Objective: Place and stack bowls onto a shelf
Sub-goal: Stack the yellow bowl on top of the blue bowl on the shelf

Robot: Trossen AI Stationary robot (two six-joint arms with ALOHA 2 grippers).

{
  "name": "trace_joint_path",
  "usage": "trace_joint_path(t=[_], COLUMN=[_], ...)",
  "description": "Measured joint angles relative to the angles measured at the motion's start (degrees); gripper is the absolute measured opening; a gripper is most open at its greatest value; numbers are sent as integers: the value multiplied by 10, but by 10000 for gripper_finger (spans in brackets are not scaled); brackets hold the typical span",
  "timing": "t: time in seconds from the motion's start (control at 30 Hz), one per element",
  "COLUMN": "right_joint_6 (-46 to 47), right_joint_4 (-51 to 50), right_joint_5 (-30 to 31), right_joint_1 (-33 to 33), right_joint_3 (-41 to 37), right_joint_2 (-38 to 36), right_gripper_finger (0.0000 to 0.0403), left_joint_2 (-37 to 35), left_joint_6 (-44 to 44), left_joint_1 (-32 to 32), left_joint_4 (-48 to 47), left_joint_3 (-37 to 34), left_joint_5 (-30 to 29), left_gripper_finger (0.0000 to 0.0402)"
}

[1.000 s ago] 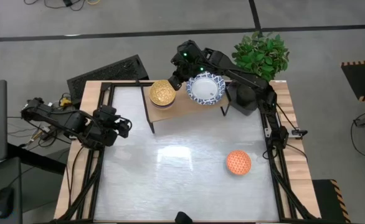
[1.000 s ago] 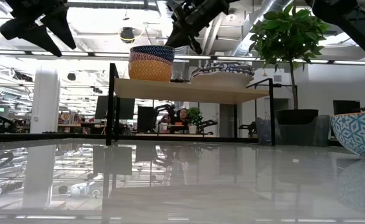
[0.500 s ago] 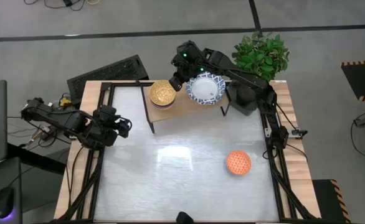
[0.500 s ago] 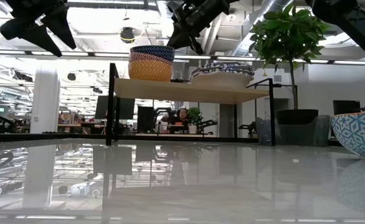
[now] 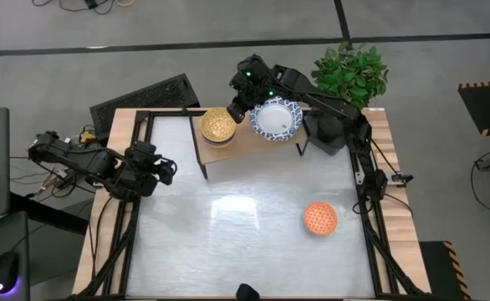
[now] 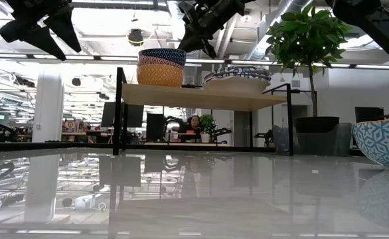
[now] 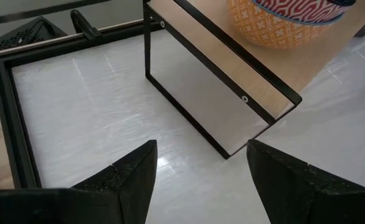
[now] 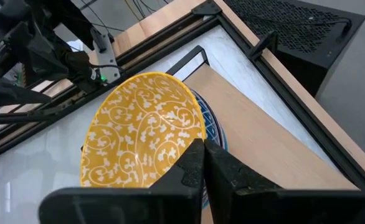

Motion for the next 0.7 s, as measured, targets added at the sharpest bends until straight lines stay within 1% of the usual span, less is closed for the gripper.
trace_joint_path(t=[0.2, 0.37, 0.43, 0.7], right_joint_6=[-3, -3, 0, -3], right_joint_4=[7, 16, 2, 10], right_joint_5=[0, -2, -5, -14], right_joint_1=[0, 3, 2, 7], right_joint_3=[0, 2, 1, 15], right_joint_2=[0, 13, 18, 26], right_gripper_finger=[22, 31, 34, 27], left_joint_2=[0, 0, 0, 0], left_joint_6=[0, 0, 0, 0], left_joint_1=[0, 0, 0, 0], left_joint_4=[0, 0, 0, 0], left_joint_3=[0, 0, 0, 0], left_joint_5=[-2, -2, -2, 2], left_gripper_finger=[232, 232, 232, 232])
